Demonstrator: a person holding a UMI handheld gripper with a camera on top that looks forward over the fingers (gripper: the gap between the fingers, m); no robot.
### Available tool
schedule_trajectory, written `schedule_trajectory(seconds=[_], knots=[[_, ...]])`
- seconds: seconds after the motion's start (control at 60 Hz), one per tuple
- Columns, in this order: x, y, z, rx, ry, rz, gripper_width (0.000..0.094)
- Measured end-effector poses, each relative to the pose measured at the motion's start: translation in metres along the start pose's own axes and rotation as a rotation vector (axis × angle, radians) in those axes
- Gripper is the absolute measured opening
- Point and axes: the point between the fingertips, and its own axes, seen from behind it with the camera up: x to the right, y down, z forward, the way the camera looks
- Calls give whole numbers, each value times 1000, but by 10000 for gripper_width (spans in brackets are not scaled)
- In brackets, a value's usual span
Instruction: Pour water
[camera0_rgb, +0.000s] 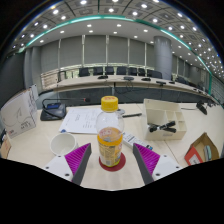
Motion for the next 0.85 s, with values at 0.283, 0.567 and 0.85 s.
schedule_trajectory(seconds=[0.283,0.567,0.85], knots=[[-61,5,-166,-98,63,-22,857],[-127,21,-265,-95,74,-110,857],[-154,22,-289,-82,54,-131,858]])
